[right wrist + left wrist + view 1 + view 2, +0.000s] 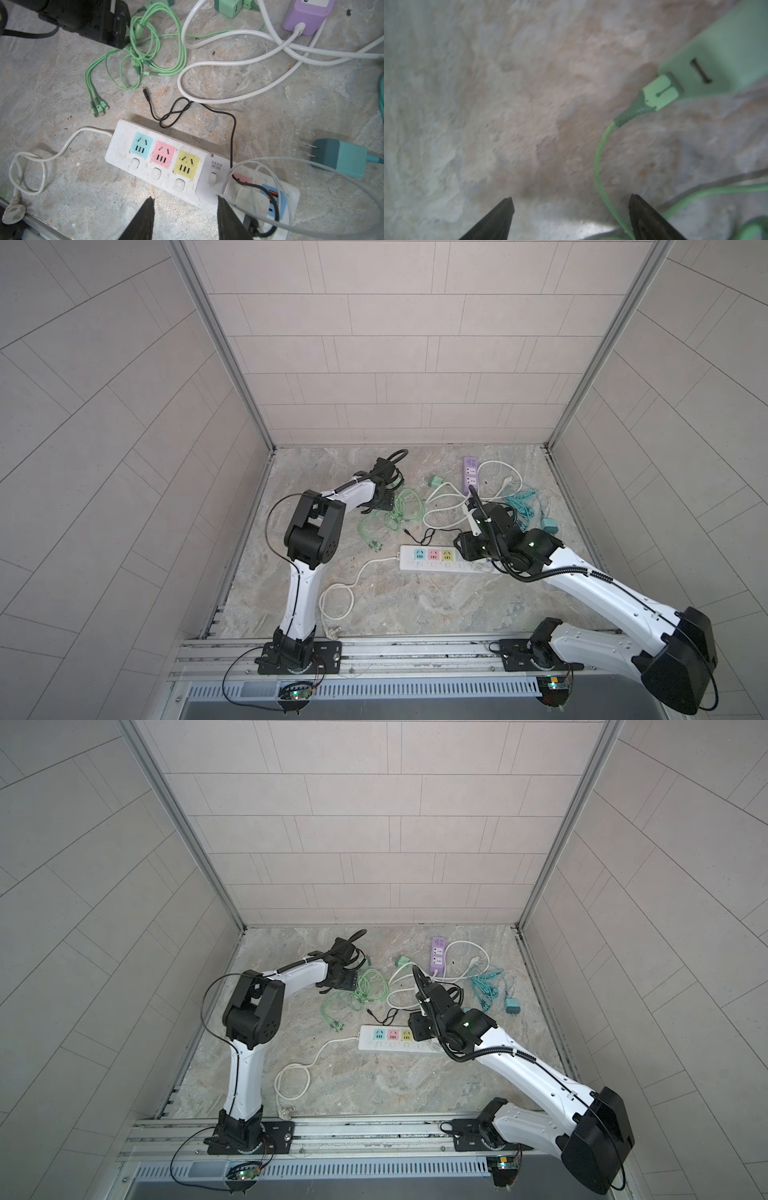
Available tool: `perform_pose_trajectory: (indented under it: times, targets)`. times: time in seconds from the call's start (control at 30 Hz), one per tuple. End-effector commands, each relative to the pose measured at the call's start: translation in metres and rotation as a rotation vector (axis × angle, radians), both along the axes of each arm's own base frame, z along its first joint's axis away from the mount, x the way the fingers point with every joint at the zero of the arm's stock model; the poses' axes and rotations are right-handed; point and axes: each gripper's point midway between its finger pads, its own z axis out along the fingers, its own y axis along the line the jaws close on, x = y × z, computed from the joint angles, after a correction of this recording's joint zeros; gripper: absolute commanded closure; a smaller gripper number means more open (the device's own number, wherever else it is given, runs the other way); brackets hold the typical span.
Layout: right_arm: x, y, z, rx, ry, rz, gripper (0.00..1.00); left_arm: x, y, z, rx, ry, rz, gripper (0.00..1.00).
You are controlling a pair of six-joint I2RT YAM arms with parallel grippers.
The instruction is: Insert the plug
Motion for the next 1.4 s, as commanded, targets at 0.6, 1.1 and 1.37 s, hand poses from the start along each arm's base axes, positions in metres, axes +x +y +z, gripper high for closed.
perform_pose_trajectory:
  times: [0.6, 1.1, 1.37]
  targets:
    - [0.003, 0.001, 0.0, -0.007, -0.016, 0.017, 0.52, -0.013, 0.002, 0.041, -0.042, -0.164, -0.107, 0.12]
    - [-0.002, -0.009, -0.004, -0.005, -0.017, 0.005, 0.52, 0.015, -0.015, 0.038, -0.022, -0.128, -0.152, 0.25]
    - [-0.006, -0.016, -0.007, 0.004, -0.017, -0.008, 0.52, 0.012, -0.017, 0.025, -0.016, -0.073, -0.156, 0.31]
